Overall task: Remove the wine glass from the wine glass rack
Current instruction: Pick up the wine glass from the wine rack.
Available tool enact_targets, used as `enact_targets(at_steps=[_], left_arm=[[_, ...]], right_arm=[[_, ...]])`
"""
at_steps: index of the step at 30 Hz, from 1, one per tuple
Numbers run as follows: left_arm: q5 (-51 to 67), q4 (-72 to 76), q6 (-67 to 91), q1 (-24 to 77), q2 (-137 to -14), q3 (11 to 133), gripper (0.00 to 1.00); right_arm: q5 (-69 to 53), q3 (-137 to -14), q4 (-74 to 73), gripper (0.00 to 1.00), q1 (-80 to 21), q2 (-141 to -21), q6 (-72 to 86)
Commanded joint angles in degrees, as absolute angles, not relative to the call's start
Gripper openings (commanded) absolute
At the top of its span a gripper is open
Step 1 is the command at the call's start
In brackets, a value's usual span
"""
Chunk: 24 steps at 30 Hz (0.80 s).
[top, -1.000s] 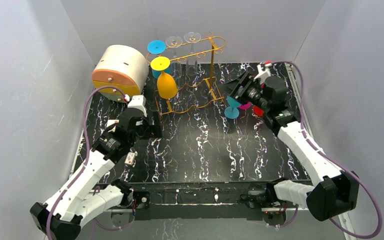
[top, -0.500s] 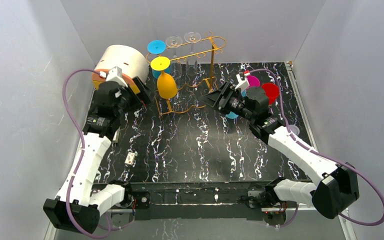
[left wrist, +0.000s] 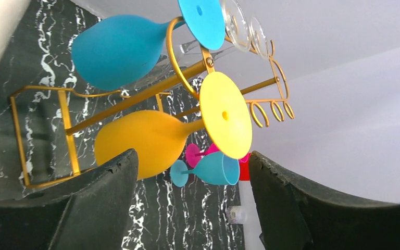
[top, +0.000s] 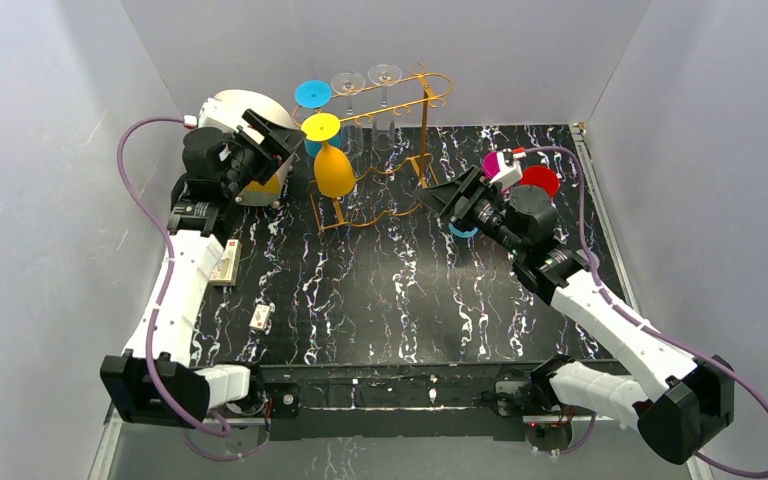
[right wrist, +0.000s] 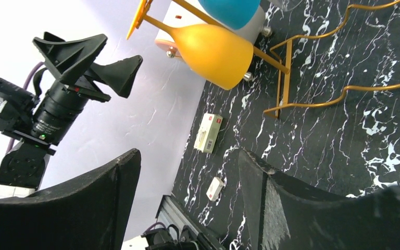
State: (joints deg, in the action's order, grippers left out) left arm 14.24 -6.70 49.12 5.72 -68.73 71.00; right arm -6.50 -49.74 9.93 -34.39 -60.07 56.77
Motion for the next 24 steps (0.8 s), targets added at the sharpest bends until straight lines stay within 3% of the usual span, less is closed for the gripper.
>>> enact_targets(at_steps=[1, 14, 24], left_arm=[[17.4, -1.0, 53.4, 5.3, -71.8, 74.7, 0.72], [19.5, 2.6, 53.5, 5.3, -76.6, 76.5, 0.44], [20.2, 3.8, 55.7, 5.3, -79.1, 76.9, 0.39]], right_arm=[[-2.1, -49.4, 10.1, 0.76, -34.3, -57.5, 55.1], [1.5, -49.0, 9.0, 0.75, -34.3, -56.0, 55.3], [2.1, -49.0, 8.4, 0.75, -34.3, -56.1, 55.3]])
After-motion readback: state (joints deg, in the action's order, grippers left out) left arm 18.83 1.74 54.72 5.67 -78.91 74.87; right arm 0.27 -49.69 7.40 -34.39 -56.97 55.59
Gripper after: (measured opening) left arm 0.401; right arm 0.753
